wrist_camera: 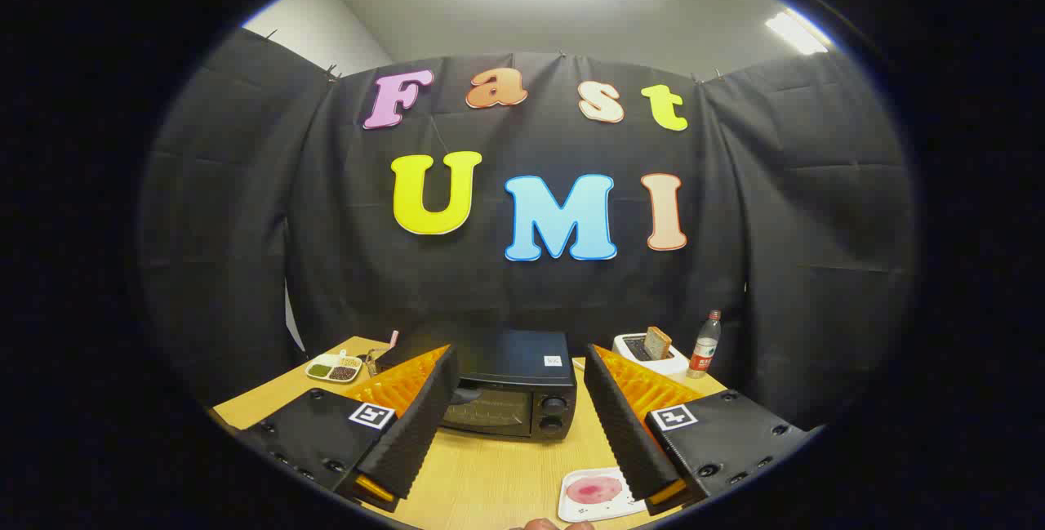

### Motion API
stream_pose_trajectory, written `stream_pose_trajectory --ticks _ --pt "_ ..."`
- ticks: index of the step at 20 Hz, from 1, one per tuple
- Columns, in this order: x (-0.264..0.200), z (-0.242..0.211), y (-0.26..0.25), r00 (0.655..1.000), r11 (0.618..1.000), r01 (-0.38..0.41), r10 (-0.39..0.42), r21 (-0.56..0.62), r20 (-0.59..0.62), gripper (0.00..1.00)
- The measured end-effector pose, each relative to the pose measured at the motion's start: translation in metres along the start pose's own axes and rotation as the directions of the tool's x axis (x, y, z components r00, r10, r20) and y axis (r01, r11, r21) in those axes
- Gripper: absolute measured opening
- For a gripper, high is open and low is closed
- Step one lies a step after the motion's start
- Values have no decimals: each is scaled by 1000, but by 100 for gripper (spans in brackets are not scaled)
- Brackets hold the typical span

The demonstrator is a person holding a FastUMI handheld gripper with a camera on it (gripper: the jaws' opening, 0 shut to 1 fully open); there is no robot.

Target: Open the toaster oven, put the food inside, and close the toaster oven door.

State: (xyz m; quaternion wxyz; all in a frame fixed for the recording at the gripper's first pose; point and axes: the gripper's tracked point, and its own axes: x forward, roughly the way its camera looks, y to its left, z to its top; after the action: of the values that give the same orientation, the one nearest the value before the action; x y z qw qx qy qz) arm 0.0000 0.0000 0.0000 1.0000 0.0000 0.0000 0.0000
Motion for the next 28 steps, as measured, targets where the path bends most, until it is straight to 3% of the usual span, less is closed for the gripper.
stream_pose_trajectory --ticks 28 --pt "18 -6 4 997 999 21 -17 47 -73 98"
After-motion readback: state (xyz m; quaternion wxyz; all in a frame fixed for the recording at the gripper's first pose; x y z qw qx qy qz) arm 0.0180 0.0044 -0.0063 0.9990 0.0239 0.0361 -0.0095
